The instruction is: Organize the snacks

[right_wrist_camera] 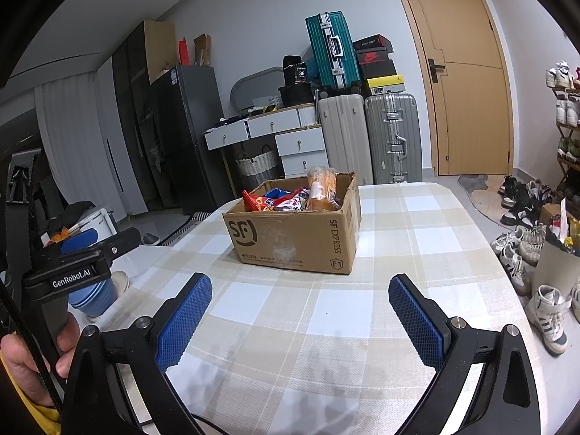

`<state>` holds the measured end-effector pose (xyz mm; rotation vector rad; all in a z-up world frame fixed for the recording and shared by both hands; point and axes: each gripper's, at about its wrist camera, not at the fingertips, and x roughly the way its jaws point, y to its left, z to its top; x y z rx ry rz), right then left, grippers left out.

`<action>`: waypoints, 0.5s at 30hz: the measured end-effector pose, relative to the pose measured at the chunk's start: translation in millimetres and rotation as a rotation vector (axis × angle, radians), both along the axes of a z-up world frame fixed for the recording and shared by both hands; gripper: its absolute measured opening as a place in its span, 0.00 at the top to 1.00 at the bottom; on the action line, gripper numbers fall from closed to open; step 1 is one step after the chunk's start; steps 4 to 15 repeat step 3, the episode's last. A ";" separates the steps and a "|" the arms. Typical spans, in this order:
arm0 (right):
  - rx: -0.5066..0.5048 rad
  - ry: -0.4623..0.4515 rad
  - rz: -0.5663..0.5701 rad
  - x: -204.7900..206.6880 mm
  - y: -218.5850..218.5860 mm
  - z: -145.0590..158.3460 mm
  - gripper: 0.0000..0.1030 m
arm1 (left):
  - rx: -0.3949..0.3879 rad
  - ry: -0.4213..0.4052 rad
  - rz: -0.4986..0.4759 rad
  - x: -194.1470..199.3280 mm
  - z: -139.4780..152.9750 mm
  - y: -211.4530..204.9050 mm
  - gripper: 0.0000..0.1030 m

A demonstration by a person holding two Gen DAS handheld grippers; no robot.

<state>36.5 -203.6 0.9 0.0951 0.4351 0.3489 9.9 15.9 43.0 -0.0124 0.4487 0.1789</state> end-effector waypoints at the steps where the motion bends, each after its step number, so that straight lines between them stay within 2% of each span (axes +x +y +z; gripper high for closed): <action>1: 0.000 -0.001 0.000 -0.3 -0.2 0.0 0.03 | -0.019 0.000 -0.005 0.5 -0.8 3.1 0.00; 3: -0.002 -0.001 0.000 0.3 -0.2 0.1 0.03 | -0.051 -0.002 -0.004 1.1 -1.5 10.4 0.00; 15: -0.002 -0.001 0.000 0.3 -0.2 0.1 0.03 | -0.051 -0.002 -0.004 1.1 -1.5 10.4 0.00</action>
